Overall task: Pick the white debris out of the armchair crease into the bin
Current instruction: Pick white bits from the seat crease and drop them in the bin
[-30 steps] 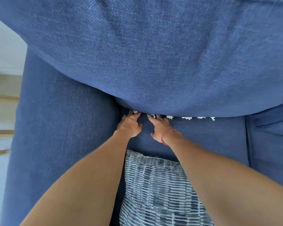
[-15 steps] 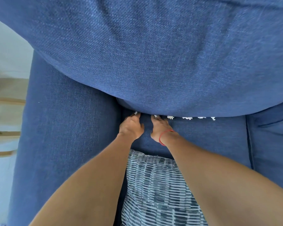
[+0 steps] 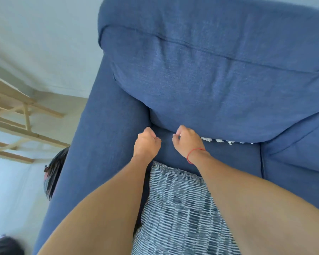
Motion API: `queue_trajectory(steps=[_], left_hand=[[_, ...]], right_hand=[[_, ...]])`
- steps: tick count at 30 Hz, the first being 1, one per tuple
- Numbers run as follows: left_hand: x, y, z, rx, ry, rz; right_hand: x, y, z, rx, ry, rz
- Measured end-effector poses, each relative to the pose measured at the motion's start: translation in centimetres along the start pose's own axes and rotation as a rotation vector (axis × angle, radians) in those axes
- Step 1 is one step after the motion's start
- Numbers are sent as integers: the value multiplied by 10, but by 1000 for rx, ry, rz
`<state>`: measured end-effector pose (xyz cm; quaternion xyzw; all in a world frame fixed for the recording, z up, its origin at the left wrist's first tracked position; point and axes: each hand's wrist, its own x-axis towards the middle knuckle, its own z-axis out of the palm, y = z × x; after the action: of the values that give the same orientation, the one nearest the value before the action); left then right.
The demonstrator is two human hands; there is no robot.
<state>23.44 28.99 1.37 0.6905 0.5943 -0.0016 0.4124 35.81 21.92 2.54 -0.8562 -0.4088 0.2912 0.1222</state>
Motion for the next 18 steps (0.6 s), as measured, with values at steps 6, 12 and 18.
queue_trajectory(steps=[6, 12, 18], left_hand=[[-25, -33, -70, -74, 110, -59], [-36, -97, -128, -95, 177, -96], [-45, -165, -179, -129, 275, -137]], right_hand=[[-18, -70, 3, 91, -12, -49], [-26, -141, 31, 65, -19, -143], [-39, -227, 70, 40, -96, -277]])
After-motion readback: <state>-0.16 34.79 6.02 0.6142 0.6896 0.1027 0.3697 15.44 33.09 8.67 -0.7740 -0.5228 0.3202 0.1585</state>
